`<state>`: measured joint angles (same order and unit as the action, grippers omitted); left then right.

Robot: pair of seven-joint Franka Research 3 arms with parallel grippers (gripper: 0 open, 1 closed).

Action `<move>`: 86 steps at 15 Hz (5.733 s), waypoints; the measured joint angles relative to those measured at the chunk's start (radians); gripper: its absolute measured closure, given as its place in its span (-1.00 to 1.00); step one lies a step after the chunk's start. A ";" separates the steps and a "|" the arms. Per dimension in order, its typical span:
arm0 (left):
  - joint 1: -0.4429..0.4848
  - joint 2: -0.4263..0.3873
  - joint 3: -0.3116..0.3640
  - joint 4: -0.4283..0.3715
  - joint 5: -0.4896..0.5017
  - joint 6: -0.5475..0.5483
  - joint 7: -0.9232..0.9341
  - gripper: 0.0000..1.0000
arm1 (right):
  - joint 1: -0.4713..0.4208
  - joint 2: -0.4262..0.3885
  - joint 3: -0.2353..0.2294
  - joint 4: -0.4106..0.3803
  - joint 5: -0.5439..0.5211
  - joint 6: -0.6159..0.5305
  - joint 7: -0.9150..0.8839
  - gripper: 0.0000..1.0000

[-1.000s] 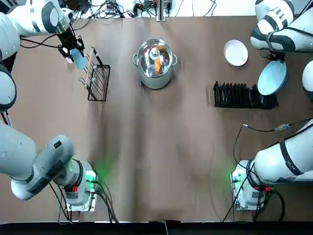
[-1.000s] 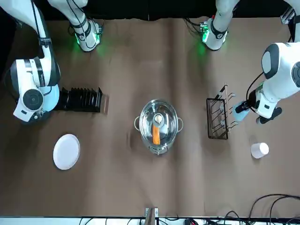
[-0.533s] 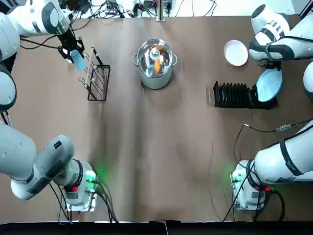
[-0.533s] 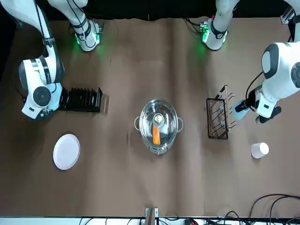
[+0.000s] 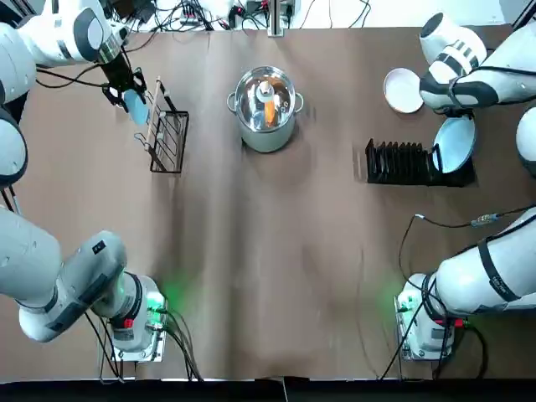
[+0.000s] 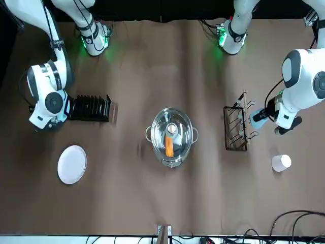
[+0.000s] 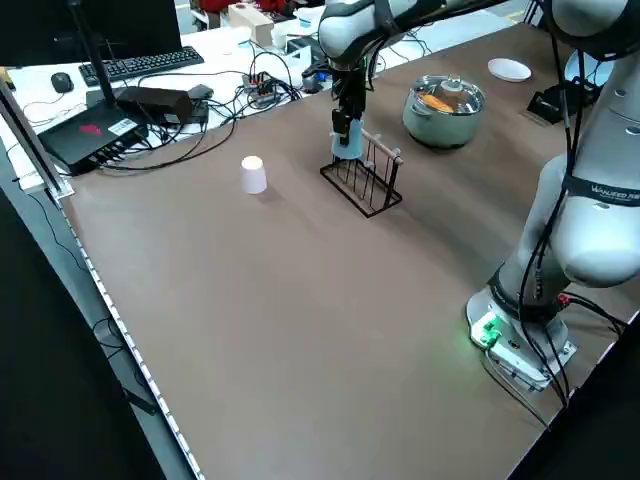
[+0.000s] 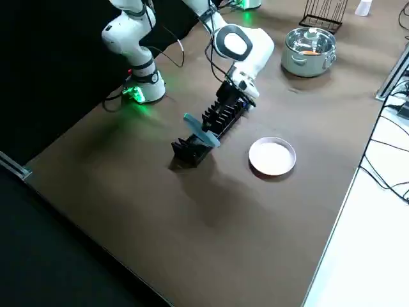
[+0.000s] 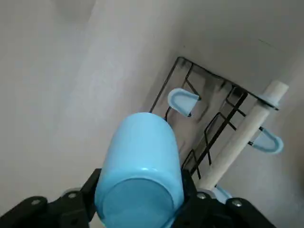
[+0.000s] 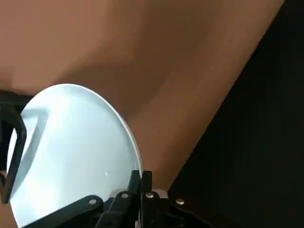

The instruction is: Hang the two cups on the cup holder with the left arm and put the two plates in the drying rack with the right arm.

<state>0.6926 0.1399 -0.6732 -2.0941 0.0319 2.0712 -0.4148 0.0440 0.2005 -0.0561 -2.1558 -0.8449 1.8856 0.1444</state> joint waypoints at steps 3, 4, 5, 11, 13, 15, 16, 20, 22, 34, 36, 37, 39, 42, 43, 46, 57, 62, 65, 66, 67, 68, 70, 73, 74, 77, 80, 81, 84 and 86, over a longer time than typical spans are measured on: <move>0.000 0.011 0.000 0.000 0.000 0.011 0.000 -0.37 | 0.008 0.008 0.000 -0.004 -0.019 0.014 0.021 0.95; 0.000 0.015 0.000 -0.001 0.000 0.012 0.000 -0.37 | 0.008 0.012 0.000 -0.004 -0.021 0.025 0.023 0.95; 0.000 0.020 0.000 -0.001 0.000 0.016 0.000 -0.37 | 0.008 0.019 0.000 -0.004 -0.023 0.029 0.023 0.95; 0.000 0.050 0.001 -0.003 0.032 0.033 0.000 -0.37 | 0.008 0.050 -0.003 -0.002 -0.032 0.036 0.030 0.62; 0.000 0.053 0.001 -0.003 0.032 0.036 0.000 -0.37 | 0.008 0.052 -0.003 0.003 -0.032 0.038 0.033 0.06; 0.000 0.053 0.001 -0.002 0.032 0.038 0.000 -0.41 | 0.008 0.053 -0.003 0.014 -0.032 0.038 0.033 -0.14; 0.000 0.053 0.001 0.000 0.032 0.040 0.000 -0.45 | 0.008 0.054 -0.003 0.021 -0.032 0.038 0.033 -0.14; 0.001 0.049 0.001 0.017 0.032 0.040 0.000 -1.00 | 0.008 0.069 -0.001 0.080 -0.031 0.049 0.034 -0.14; 0.001 0.045 0.001 0.022 0.033 0.040 0.000 -1.00 | 0.008 0.091 0.001 0.143 -0.010 0.058 0.035 -0.14; 0.021 0.179 0.035 0.347 0.233 -0.052 0.296 -0.99 | -0.143 0.434 -0.007 0.488 0.683 0.473 -0.008 -0.07; 0.023 0.272 0.040 0.413 0.310 -0.047 0.341 -0.99 | -0.154 0.469 -0.007 0.507 0.765 0.526 -0.007 0.04; 0.023 0.315 0.042 0.440 0.338 -0.033 0.361 -0.99 | -0.159 0.484 -0.007 0.512 0.802 0.544 -0.007 0.04; 0.022 0.382 0.063 0.473 0.375 0.031 0.402 -0.99 | -0.163 0.509 -0.007 0.515 0.838 0.555 -0.007 0.08; 0.026 0.438 0.156 0.480 0.395 0.155 0.480 -0.99 | -0.178 0.542 -0.009 0.522 0.845 0.563 -0.004 0.15; 0.028 0.451 0.167 0.480 0.395 0.176 0.492 -0.99 | -0.182 0.544 -0.009 0.522 0.846 0.563 -0.004 0.15; 0.026 0.510 0.171 0.477 0.395 0.247 0.497 -0.99 | -0.187 0.546 -0.009 0.522 0.847 0.563 -0.004 0.20; 0.007 0.635 0.171 0.477 0.395 0.376 0.497 -0.96 | -0.185 0.535 -0.004 0.532 0.859 0.540 -0.005 0.92; 0.012 0.647 0.171 0.477 0.395 0.381 0.497 -0.58 | -0.169 0.471 -0.001 0.564 0.854 0.425 -0.030 0.92; 0.012 0.647 0.171 0.481 0.395 0.383 0.492 -0.37 | -0.149 0.337 -0.001 0.574 0.824 0.245 -0.157 0.93; 0.013 0.647 0.171 0.482 0.395 0.383 0.490 -0.37 | -0.148 0.303 -0.001 0.574 0.789 0.194 -0.178 0.93; 0.013 0.646 0.169 0.484 0.395 0.382 0.479 -0.37 | -0.147 0.273 0.000 0.573 0.752 0.148 -0.189 0.93; 0.014 0.640 0.166 0.485 0.395 0.378 0.451 -0.37 | -0.146 0.246 0.000 0.572 0.720 0.109 -0.198 0.93; 0.015 0.607 0.146 0.485 0.395 0.332 0.350 -0.37 | -0.135 0.200 0.000 0.571 0.647 0.020 -0.210 0.93; 0.012 0.509 0.090 0.478 0.395 0.191 0.154 -0.37 | -0.107 0.145 0.001 0.549 0.554 -0.092 -0.214 0.93; 0.010 0.469 0.073 0.467 0.395 0.144 0.095 -0.37 | -0.097 0.129 0.001 0.524 0.520 -0.104 -0.215 0.95; 0.009 0.339 0.030 0.383 0.394 0.069 -0.063 -0.37 | -0.081 0.084 0.002 0.422 0.440 -0.103 -0.215 0.95; 0.008 0.240 -0.019 0.292 0.353 0.051 -0.156 -0.37 | -0.081 0.026 0.001 0.323 0.391 -0.093 -0.215 0.95; 0.008 0.219 -0.035 0.274 0.346 0.044 -0.179 -0.37 | -0.080 0.003 0.001 0.289 0.369 -0.089 -0.215 0.95; 0.008 0.197 -0.082 0.250 0.342 0.010 -0.242 -0.37 | -0.078 -0.061 0.001 0.206 0.326 -0.074 -0.215 0.95; 0.008 0.197 -0.103 0.242 0.342 0.000 -0.268 -0.37 | -0.069 -0.082 0.002 0.165 0.267 -0.066 -0.214 0.95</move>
<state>0.7007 0.3365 -0.7764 -1.8516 0.3735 2.0714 -0.6830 -0.0245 0.1181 -0.0543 -1.9909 -0.5784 1.8193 -0.0696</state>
